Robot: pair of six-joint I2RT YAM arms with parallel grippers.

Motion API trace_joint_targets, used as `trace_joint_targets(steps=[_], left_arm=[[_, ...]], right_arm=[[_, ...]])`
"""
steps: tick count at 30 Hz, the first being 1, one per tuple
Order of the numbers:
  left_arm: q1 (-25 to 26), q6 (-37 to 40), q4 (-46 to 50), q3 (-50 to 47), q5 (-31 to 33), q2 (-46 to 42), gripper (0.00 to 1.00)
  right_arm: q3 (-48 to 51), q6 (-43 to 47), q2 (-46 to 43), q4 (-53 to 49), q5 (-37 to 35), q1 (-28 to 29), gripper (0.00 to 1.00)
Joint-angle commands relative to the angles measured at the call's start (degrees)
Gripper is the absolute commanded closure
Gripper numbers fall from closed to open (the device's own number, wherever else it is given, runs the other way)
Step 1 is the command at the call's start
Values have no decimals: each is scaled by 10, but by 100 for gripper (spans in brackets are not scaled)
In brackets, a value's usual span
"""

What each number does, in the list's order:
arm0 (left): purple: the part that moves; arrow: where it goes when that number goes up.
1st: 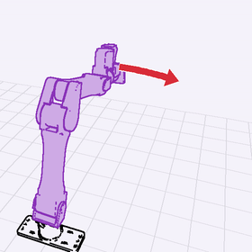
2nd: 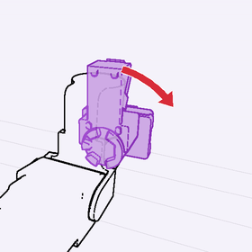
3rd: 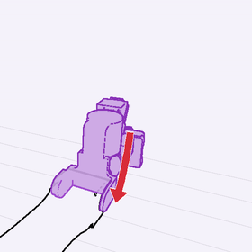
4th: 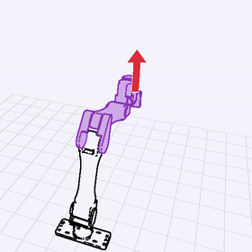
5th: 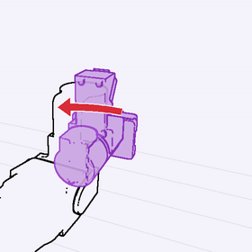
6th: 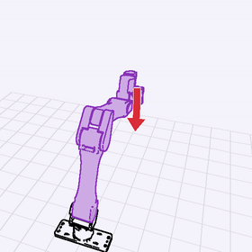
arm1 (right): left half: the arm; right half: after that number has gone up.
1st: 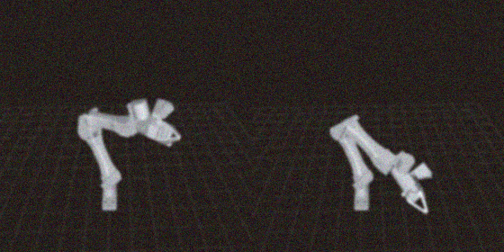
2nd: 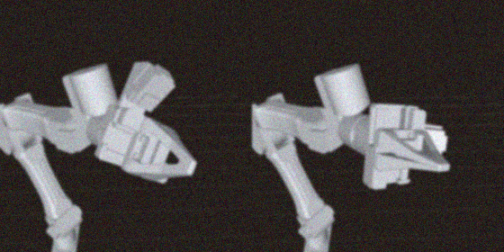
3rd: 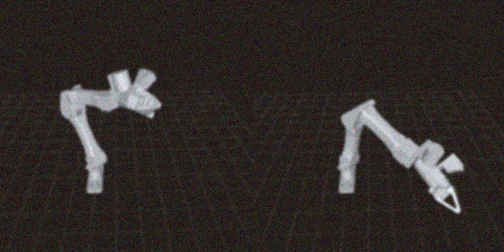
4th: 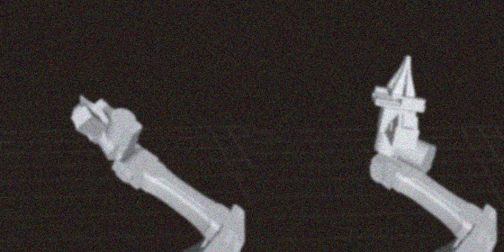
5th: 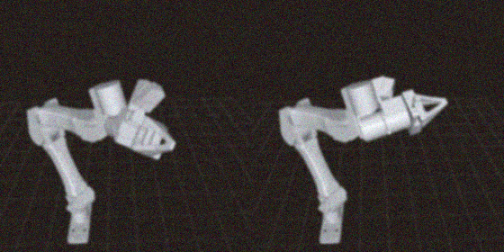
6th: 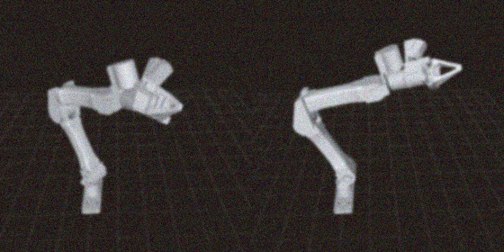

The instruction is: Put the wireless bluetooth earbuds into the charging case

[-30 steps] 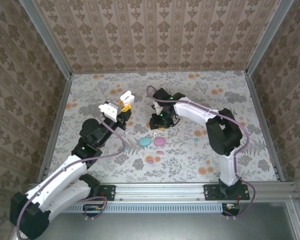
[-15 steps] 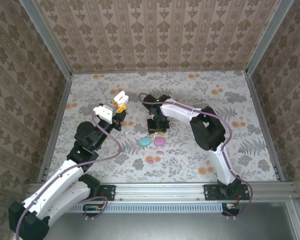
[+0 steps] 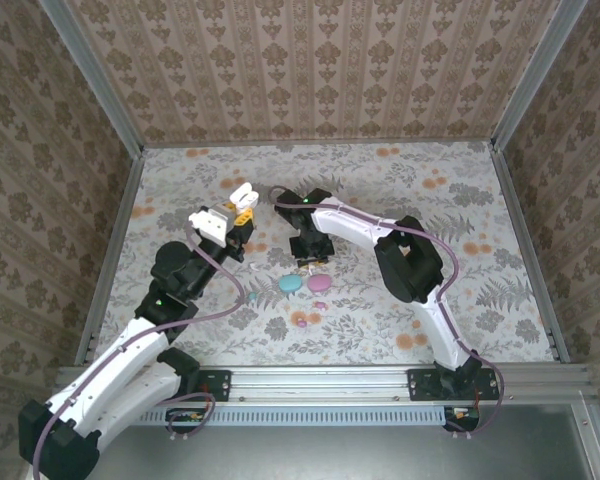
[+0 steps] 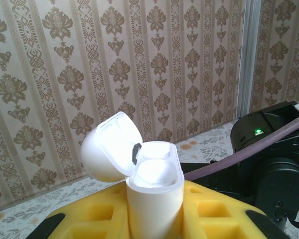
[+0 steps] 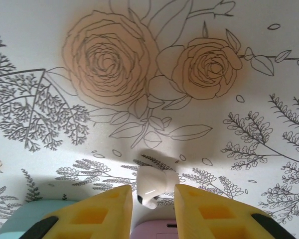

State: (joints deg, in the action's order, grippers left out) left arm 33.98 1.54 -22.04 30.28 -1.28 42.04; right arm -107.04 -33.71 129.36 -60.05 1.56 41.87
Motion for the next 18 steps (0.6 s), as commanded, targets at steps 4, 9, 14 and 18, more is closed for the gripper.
trace_joint_targets(steps=[4, 9, 14, 18], left_arm=[[-6, -4, -13, -4, -10, 1, 75], [-7, -8, -20, -3, -14, 8, 75], [-7, -8, -20, -4, -15, 8, 75], [-8, -8, -20, -5, -15, 9, 75]], right_arm=[[-22, -11, 23, -42, -31, 6, 68], [-22, -13, 28, -38, -27, 7, 68], [-19, -11, 34, -34, -27, 6, 68], [-19, -5, 35, -23, -32, 6, 68]])
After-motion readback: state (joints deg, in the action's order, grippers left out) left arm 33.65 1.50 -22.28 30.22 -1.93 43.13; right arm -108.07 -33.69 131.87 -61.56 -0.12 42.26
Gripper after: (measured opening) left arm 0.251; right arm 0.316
